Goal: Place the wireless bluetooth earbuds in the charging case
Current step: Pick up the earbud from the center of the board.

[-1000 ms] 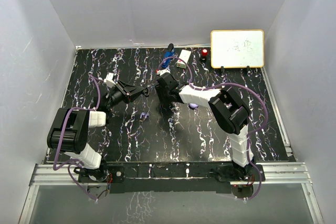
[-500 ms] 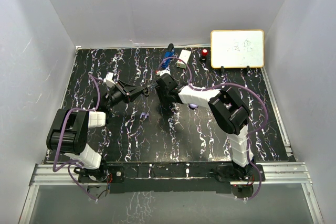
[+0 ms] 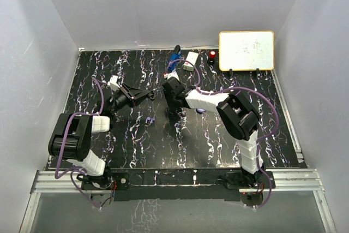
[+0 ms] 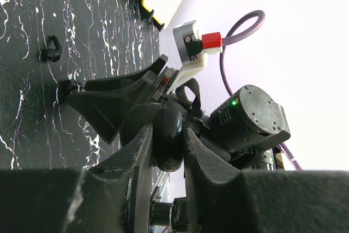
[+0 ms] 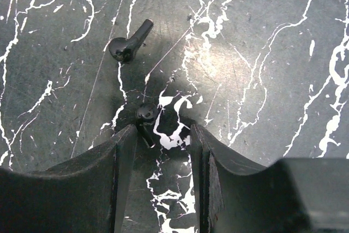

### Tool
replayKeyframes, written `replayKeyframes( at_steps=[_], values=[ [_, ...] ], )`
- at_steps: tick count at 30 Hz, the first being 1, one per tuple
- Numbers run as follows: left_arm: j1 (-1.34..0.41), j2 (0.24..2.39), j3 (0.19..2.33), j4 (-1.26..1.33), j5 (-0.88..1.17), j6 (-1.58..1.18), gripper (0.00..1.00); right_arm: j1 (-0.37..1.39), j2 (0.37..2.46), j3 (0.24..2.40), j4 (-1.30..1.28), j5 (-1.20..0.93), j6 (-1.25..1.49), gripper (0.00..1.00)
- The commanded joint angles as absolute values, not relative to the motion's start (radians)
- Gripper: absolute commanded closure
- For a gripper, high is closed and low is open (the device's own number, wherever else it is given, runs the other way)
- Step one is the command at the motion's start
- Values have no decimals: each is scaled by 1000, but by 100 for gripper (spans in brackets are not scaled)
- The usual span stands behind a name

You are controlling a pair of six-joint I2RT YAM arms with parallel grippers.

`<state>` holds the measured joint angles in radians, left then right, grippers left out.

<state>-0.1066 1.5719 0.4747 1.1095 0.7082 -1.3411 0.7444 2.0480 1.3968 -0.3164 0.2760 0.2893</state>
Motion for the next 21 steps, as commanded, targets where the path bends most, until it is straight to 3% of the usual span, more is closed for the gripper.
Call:
replayKeyframes(
  at_steps=[1,11,21],
  values=[
    [-100,1523,472,1119,723,-1330,100,742,2018,1368,-382,339,267,58],
    [-100,1520,472,1121,724,-1331,100,740,2009,1374,-390,381,250,58],
    [-100,1534,474,1132,726,-1334,100,741,1923,1352,-328,279,214,57]
  ],
)
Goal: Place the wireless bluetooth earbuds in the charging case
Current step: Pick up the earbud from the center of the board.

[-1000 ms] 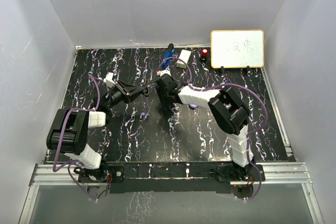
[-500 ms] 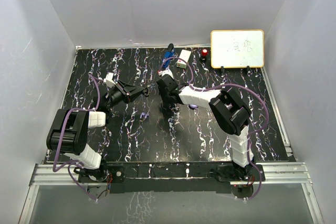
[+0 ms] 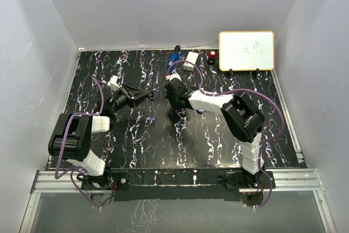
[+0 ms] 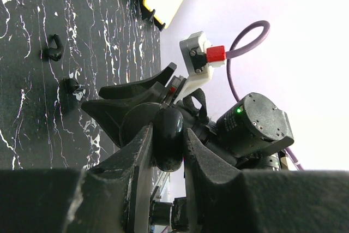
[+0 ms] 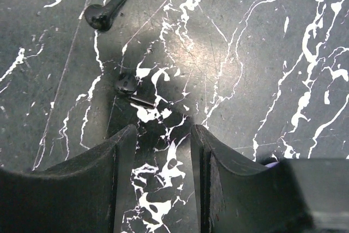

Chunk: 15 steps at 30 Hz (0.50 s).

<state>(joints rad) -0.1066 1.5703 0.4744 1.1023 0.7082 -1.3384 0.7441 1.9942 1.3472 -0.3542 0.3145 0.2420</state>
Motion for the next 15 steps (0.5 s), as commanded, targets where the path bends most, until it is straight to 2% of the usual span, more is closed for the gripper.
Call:
replayKeyframes(
  at_steps=[1,15],
  values=[
    [-100,1535,475,1132,726,-1334,100,741,1921,1355,-325,266,207,57],
    [-100,1543,478,1134,728,-1336,100,741,1984,1443,-315,193,190,56]
  ],
)
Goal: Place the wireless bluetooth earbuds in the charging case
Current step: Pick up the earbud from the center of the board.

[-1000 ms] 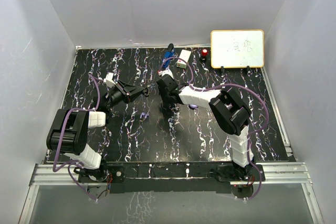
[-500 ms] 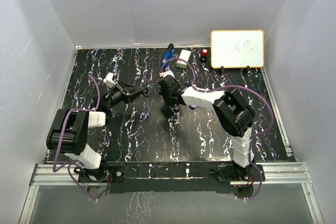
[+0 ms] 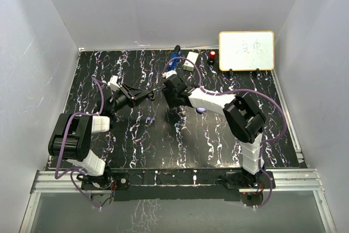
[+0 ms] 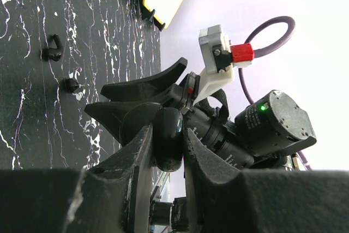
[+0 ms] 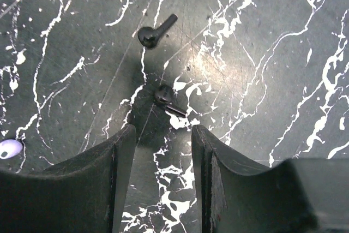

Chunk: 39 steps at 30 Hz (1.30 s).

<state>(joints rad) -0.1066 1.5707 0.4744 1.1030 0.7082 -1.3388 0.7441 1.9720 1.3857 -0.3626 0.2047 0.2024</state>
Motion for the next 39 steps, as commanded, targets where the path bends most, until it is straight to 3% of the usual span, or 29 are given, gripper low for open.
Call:
replayKeyframes(
  at_steps=[1,39],
  values=[
    [-100,1542,478,1134,727,-1335,100,741,1989,1447,-311,193,189,56],
    [-81,1505,462,1114,732,-1331,100,720,2093,1524,-325,169,143,61]
  ],
)
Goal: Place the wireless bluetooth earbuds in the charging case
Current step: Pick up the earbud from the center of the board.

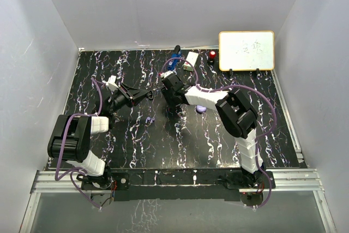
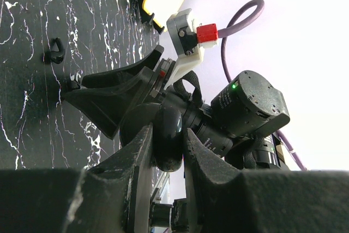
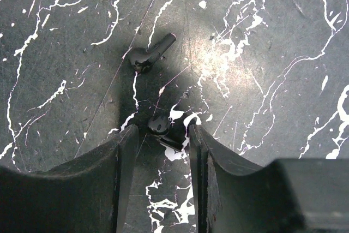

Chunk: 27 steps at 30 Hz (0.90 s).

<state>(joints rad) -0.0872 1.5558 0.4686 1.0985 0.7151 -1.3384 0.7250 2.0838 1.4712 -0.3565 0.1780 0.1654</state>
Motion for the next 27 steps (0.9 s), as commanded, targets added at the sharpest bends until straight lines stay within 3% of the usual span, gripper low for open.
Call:
replayKeyframes(
  at_steps=[1,27],
  values=[
    [-81,1504,463,1114,732,-1331,100,721,2095,1526,-327,167,142,61],
    [-80,1502,464,1111,732,-1332,100,721,2112,1532,-350,145,140,73]
  ],
)
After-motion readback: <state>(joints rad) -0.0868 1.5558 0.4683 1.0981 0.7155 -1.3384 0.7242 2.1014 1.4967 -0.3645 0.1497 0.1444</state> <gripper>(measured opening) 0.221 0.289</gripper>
